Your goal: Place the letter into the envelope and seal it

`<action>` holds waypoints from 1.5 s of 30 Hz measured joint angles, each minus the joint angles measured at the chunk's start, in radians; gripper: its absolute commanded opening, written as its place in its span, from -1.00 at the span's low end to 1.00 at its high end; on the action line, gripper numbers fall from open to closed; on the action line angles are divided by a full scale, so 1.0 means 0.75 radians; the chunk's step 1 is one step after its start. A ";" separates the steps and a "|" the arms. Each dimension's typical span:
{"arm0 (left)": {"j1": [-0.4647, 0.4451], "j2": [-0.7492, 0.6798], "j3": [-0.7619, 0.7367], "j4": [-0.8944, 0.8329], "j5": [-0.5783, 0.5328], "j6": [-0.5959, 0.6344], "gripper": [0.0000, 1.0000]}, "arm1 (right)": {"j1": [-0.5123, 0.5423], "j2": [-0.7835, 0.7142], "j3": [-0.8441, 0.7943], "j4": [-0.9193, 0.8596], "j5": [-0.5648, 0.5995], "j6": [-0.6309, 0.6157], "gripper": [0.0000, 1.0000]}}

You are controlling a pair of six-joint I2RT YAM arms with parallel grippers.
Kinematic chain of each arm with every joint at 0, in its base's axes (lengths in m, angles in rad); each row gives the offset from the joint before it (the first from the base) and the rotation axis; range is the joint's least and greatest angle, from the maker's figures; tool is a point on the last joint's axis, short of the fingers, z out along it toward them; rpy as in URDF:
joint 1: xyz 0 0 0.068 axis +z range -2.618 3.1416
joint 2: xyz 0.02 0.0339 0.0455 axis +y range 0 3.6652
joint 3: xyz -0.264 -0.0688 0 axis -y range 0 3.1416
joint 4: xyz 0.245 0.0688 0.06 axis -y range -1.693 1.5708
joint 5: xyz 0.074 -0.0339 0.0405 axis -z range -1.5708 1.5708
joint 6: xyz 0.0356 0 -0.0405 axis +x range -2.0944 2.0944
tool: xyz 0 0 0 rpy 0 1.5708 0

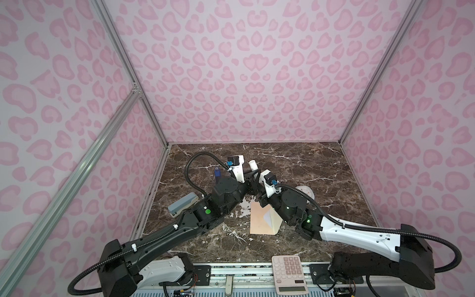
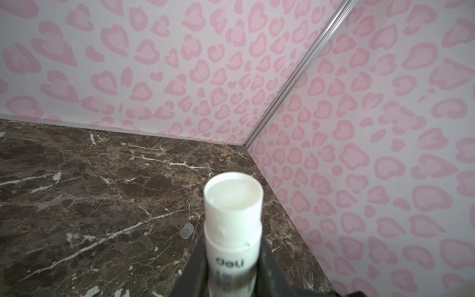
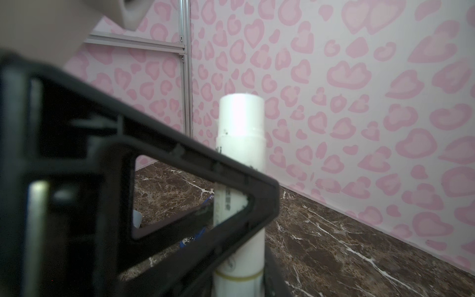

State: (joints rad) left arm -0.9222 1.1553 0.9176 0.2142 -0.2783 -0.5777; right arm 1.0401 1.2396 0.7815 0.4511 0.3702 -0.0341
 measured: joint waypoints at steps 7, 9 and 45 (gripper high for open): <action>0.051 -0.001 -0.017 0.065 0.200 0.018 -0.59 | -0.022 -0.103 0.001 -0.129 -0.115 0.073 -0.71; 0.092 -0.012 -0.064 0.134 0.325 0.017 -0.59 | -0.037 -0.138 0.001 -0.185 -0.182 0.108 -0.72; 0.200 -0.130 -0.138 0.166 0.567 0.102 -0.61 | -0.056 -0.313 -0.159 -0.240 -0.432 0.199 0.21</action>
State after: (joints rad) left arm -0.7723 1.0576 0.8143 0.3386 0.1471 -0.5011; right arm 0.9981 1.0046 0.6621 0.2710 0.0463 0.1150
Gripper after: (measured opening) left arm 0.288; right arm 0.627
